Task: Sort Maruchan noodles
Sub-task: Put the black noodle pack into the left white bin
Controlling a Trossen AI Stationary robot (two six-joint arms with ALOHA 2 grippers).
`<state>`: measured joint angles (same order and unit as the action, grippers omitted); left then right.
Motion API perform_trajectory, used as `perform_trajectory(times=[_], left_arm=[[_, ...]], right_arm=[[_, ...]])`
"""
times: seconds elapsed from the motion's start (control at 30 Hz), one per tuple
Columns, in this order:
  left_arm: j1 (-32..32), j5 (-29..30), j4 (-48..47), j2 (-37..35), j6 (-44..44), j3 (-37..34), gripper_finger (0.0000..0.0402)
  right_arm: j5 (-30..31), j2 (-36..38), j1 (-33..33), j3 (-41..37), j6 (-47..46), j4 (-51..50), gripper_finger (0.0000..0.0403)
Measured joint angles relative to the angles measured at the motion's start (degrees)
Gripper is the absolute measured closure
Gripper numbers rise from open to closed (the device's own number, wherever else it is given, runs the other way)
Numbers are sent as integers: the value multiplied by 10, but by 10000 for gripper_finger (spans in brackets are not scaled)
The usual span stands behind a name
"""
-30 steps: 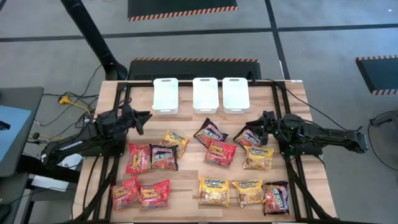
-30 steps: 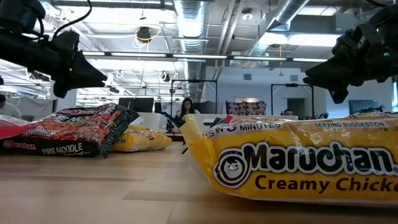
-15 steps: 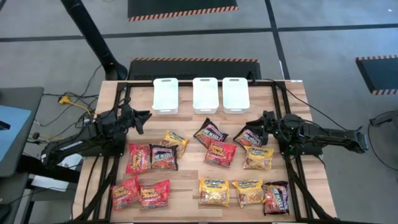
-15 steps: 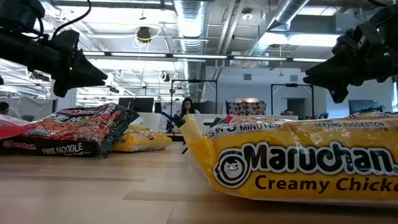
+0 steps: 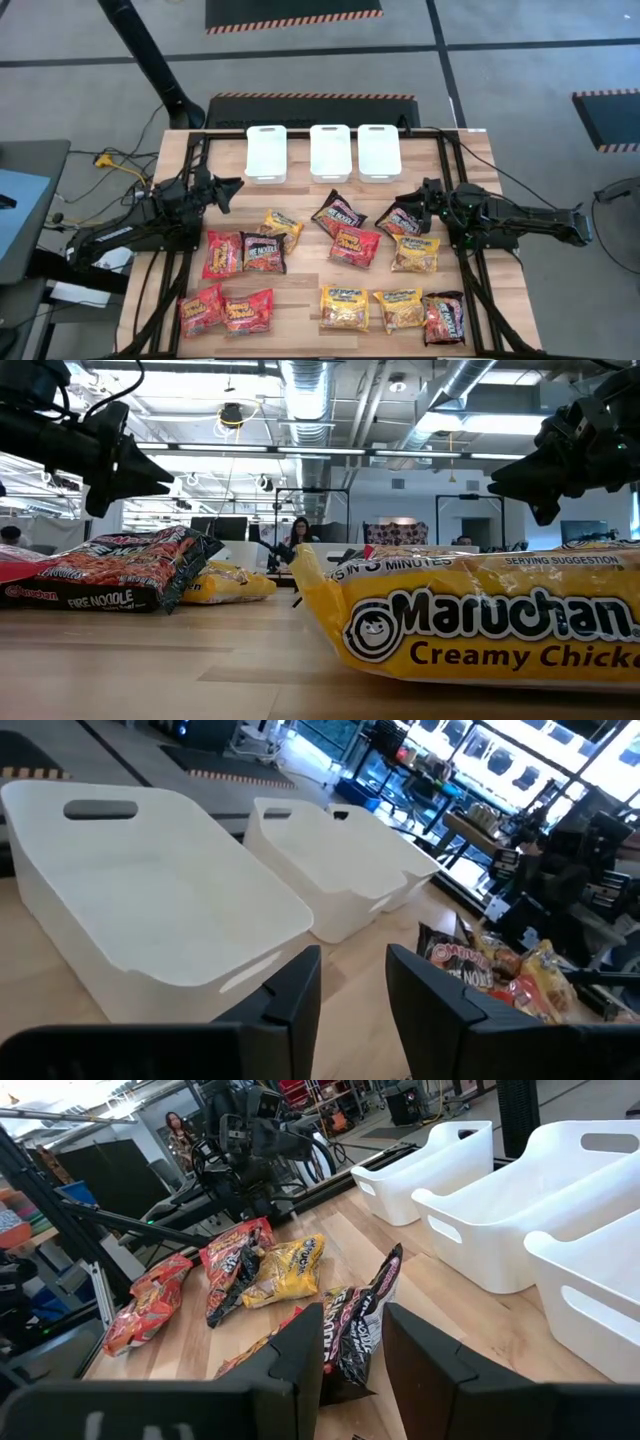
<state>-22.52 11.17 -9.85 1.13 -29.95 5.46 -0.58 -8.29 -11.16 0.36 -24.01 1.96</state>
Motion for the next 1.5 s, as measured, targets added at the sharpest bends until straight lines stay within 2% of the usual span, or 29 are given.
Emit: perform_trajectory(times=[0.2, 0.4, 0.53, 0.77, 1.07, 1.3, 1.5], left_arm=[[0, 5, -29, 0, -10, 0, 273], [0, 63, -53, 0, -48, 1, 231], [0, 73, -44, 0, -82, 1, 212], [0, 12, 75, 0, -104, 0, 209], [0, -6, 239, 0, -98, 0, 209], [0, -32, 240, 11, -81, 41, 209], [0, -34, 209, 65, -16, 113, 209]], right_arm=[[0, 0, 0, 0, 0, 0, 271], [0, 0, 0, 0, -1, 1, 271], [0, 0, 0, 0, -1, 1, 271], [0, 0, 0, 0, 0, 1, 271], [0, 0, 0, 0, 0, 2, 271], [0, 0, 0, 0, 0, 18, 271], [0, 0, 0, 0, 0, 69, 271]])
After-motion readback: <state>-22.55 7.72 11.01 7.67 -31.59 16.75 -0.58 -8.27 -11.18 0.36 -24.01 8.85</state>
